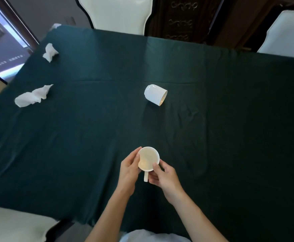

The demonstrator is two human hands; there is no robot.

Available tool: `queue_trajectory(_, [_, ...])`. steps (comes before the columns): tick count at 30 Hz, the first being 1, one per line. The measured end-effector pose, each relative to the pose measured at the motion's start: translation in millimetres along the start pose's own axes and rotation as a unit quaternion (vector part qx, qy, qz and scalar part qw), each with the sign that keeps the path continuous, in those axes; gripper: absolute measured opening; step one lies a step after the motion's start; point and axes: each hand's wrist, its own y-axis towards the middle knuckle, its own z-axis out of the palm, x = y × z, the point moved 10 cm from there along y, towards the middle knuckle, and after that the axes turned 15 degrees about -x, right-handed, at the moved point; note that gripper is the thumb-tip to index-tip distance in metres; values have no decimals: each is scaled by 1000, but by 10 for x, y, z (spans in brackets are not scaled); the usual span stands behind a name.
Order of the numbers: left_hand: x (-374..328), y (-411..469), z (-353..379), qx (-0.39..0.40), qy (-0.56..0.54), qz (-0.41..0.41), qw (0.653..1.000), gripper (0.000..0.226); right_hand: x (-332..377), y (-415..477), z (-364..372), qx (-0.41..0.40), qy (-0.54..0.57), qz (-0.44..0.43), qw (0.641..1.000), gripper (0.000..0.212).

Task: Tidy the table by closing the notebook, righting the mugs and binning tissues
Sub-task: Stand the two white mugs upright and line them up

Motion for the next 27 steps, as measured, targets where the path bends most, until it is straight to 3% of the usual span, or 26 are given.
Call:
queue_trajectory(17, [56, -19, -54, 15, 25, -22, 999, 30, -161, 30, -11, -7, -57, 11, 998, 31])
queue_trajectory(24, [5, 66, -85, 31, 69, -15, 997, 23, -173, 81, -13, 0, -67, 20, 998, 26])
queue_trajectory(27, [-80, 195, -129, 16, 98, -2, 995, 20, -171, 123, -71, -16, -81, 38, 996, 34])
